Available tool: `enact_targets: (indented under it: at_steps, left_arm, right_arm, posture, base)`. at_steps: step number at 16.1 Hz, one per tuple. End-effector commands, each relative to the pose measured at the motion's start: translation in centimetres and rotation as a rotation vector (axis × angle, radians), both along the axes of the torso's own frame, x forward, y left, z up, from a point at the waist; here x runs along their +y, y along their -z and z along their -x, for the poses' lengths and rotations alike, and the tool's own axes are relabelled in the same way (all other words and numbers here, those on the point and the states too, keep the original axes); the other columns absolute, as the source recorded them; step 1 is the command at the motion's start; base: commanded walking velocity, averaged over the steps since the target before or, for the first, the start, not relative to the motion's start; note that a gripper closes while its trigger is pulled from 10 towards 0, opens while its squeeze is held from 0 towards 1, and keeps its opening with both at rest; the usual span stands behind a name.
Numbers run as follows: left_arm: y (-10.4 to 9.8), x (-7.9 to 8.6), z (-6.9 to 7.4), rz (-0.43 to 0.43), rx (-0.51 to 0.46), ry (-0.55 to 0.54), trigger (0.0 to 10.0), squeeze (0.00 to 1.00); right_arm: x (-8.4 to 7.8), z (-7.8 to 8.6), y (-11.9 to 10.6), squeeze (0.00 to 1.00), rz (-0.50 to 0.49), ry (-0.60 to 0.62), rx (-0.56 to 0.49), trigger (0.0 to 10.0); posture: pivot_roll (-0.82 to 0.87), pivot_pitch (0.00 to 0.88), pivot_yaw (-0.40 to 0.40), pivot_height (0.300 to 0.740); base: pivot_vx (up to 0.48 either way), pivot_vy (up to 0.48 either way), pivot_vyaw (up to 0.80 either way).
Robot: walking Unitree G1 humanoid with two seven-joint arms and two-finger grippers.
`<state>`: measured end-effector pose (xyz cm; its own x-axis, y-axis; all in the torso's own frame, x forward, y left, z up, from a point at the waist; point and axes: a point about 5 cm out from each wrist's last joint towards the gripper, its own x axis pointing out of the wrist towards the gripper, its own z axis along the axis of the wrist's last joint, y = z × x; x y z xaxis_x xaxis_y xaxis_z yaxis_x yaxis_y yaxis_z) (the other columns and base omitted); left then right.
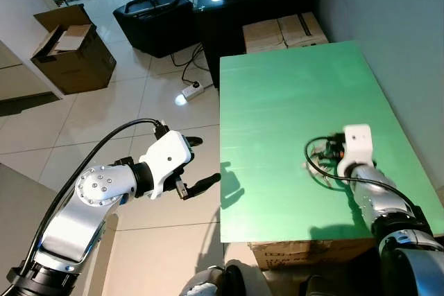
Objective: Hang keys on a hook
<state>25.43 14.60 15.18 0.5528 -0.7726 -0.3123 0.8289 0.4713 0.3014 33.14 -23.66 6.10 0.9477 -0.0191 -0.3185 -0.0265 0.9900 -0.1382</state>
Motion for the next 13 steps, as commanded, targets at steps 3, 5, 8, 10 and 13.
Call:
enact_targets:
  at_steps: [3,5,8,10,13]
  left_arm:
    - [0.3,0.3,0.0,-0.013,0.017,-0.006,10.0,0.0]
    - [0.3,0.3,-0.1,-0.013,0.014,-0.008,10.0,0.0]
    - [0.4,0.3,-0.1,-0.015,0.01,-0.009,10.0,0.0]
    - [0.5,0.4,-0.1,-0.017,0.007,-0.009,10.0,0.0]
    - [0.1,1.1,-1.1,-0.002,-0.047,-0.073,10.0,0.0]
  right_arm:
    - [1.3,-0.1,-0.6,0.0,0.061,-0.026,-0.08,0.0]
    - [1.6,0.1,-0.8,0.0,0.081,0.007,-0.124,0.0]
    - [2.3,-0.1,-1.8,0.0,0.102,0.0,-0.19,0.0]
    - [2.9,-0.2,-3.4,0.0,0.119,0.001,-0.278,0.0]
    - [5.0,0.1,-8.6,0.0,0.087,-0.027,-0.486,0.0]
  posture:
    - [0.0,0.117,0.253,0.74]
    - [0.0,0.115,0.253,0.74]
    - [0.0,0.104,0.246,0.74]
    - [-0.01,0.09,0.238,0.74]
    - [-0.05,0.054,0.215,0.74]
  base:
    - [0.0,0.0,0.0]
    - [0.0,0.0,0.0]
    - [0.0,0.0,0.0]
    - [0.0,0.0,0.0]
    - [0.0,0.0,0.0]
